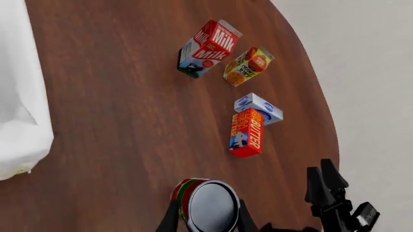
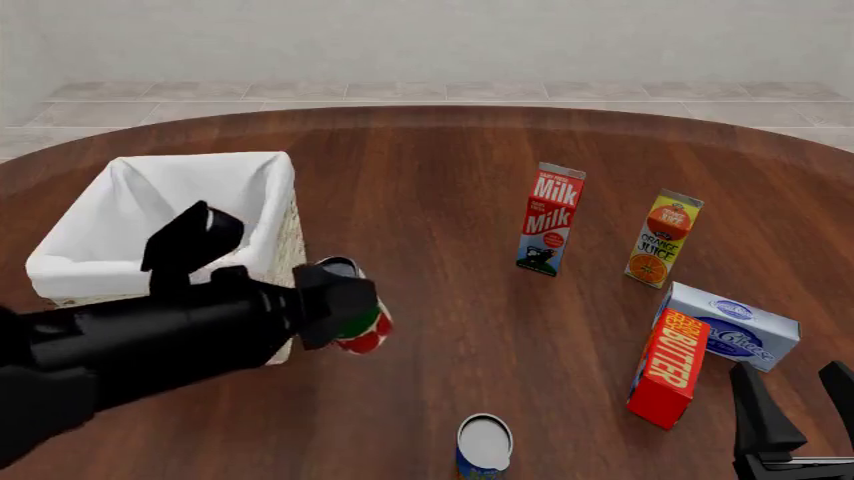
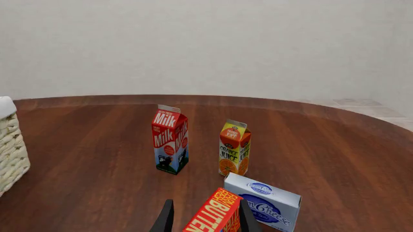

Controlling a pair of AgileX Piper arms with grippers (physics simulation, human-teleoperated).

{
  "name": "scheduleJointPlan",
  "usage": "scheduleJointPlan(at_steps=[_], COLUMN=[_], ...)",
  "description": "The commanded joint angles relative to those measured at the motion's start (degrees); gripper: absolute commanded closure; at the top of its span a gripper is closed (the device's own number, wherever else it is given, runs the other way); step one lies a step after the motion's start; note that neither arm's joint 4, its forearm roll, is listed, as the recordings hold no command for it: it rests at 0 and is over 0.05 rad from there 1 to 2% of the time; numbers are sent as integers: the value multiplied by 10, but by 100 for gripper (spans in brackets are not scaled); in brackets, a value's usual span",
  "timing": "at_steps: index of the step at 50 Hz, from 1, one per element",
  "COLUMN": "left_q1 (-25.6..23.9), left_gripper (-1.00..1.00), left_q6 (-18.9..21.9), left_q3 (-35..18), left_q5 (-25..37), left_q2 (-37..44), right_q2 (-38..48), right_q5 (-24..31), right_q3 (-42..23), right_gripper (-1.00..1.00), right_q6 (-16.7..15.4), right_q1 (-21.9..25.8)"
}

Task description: Pick up the tomato sauce, and put it in the basket.

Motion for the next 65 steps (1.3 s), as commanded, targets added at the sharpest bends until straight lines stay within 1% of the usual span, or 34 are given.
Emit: scheduleJointPlan(at_steps=[1, 4, 8, 14, 22, 24, 35, 37, 40, 42, 43, 49, 54, 59, 65], left_q1=[3, 7, 15, 27, 40, 51, 83, 97, 111, 127, 124, 138, 145, 150, 174], left_gripper=[100, 100, 100, 100, 100, 100, 100, 100, 100, 100, 100, 100, 100, 100, 100], left_q6=[8, 9, 10, 15, 22, 28, 41, 54, 58, 78, 73, 74, 75, 78, 90], left_q3=[-30, -49, -62, -74, -102, -113, -131, -138, -145, -157, -155, -163, -183, -188, -193], left_q5=[68, 96, 117, 138, 172, 185, 214, 221, 227, 236, 235, 242, 253, 254, 254], left_q2=[-67, -83, -98, -120, -135, -144, -167, -173, -178, -183, -182, -184, -184, -184, -184], right_q2=[-3, -3, -3, -3, -3, -3, -3, -3, -3, -3, -3, -3, -3, -3, -3], right_q5=[2, 2, 2, 2, 2, 2, 2, 2, 2, 2, 2, 2, 2, 2, 2], right_q3=[0, 0, 0, 0, 0, 0, 0, 0, 0, 0, 0, 0, 0, 0, 0], right_gripper=[-100, -100, -100, -100, -100, -100, -100, -100, -100, -100, -100, -100, -100, -100, -100], right_q6=[0, 0, 0, 0, 0, 0, 0, 0, 0, 0, 0, 0, 0, 0, 0], right_q1=[-2, -2, -2, -2, -2, -2, -2, -2, -2, -2, -2, -2, -2, -2, -2])
